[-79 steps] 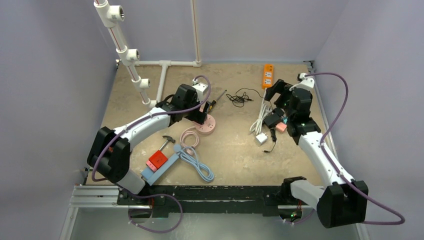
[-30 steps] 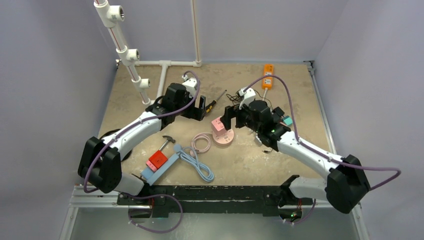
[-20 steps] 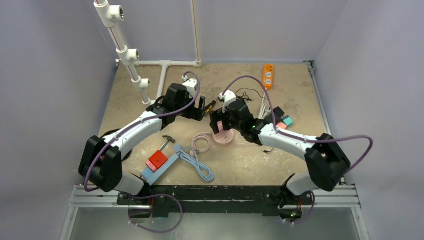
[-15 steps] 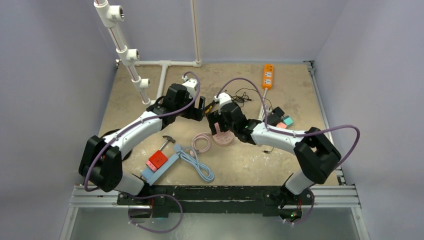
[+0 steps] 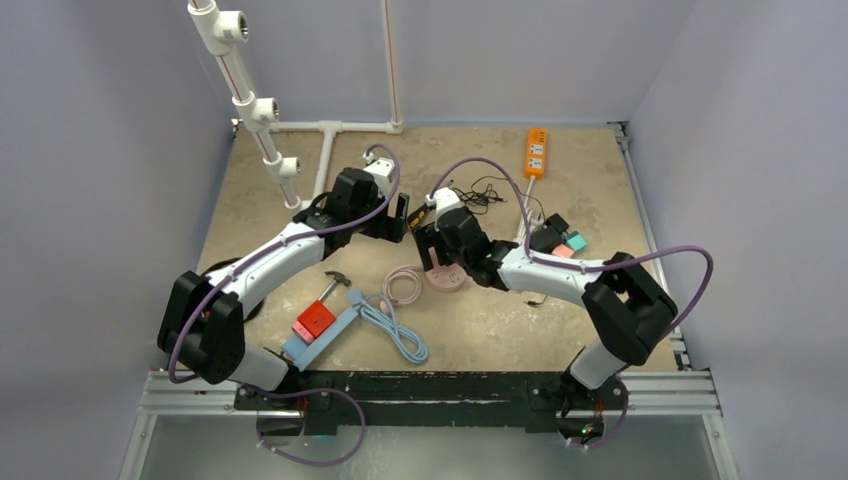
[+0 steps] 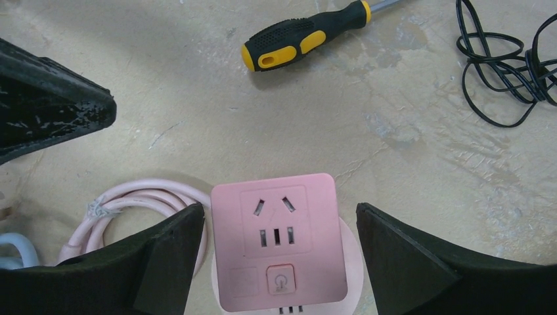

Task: Pull the plug off the socket
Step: Remove the plug from the socket.

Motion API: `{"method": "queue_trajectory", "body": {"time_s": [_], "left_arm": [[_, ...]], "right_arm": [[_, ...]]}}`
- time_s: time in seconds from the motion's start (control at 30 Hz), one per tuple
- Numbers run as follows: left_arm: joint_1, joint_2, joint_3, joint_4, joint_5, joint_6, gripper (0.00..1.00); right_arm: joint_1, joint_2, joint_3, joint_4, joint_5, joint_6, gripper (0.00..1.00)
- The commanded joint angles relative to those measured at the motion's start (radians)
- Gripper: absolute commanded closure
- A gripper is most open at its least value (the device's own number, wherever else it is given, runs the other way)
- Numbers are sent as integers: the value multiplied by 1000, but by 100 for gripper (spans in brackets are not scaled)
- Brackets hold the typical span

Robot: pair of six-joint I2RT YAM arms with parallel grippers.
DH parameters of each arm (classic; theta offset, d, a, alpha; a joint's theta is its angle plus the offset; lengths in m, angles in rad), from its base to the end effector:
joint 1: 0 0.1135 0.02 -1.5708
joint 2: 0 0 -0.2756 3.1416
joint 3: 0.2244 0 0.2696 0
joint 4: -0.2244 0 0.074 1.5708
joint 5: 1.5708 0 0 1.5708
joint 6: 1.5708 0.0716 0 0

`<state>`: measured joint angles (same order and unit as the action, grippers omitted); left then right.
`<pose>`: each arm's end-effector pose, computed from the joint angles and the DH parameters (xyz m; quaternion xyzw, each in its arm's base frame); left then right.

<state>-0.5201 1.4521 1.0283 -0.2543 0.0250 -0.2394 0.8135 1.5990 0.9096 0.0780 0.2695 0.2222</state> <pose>0.3158 -0.1829 0.2424 0.1315 0.8923 -0.1705 0.3967 0.2789 0.2673 0.1860 -0.1968 0.8590 0.1228 0.4564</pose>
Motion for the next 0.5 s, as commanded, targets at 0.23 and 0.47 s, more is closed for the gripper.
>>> {"method": "queue_trajectory", "body": {"time_s": [0.23, 0.47], "left_arm": [[2, 10, 49, -3, -22, 36, 14], [5, 8, 50, -6, -22, 32, 14]], "right_arm": [[10, 58, 19, 21, -35, 10, 19], [10, 58, 23, 2, -3, 35, 46]]}}
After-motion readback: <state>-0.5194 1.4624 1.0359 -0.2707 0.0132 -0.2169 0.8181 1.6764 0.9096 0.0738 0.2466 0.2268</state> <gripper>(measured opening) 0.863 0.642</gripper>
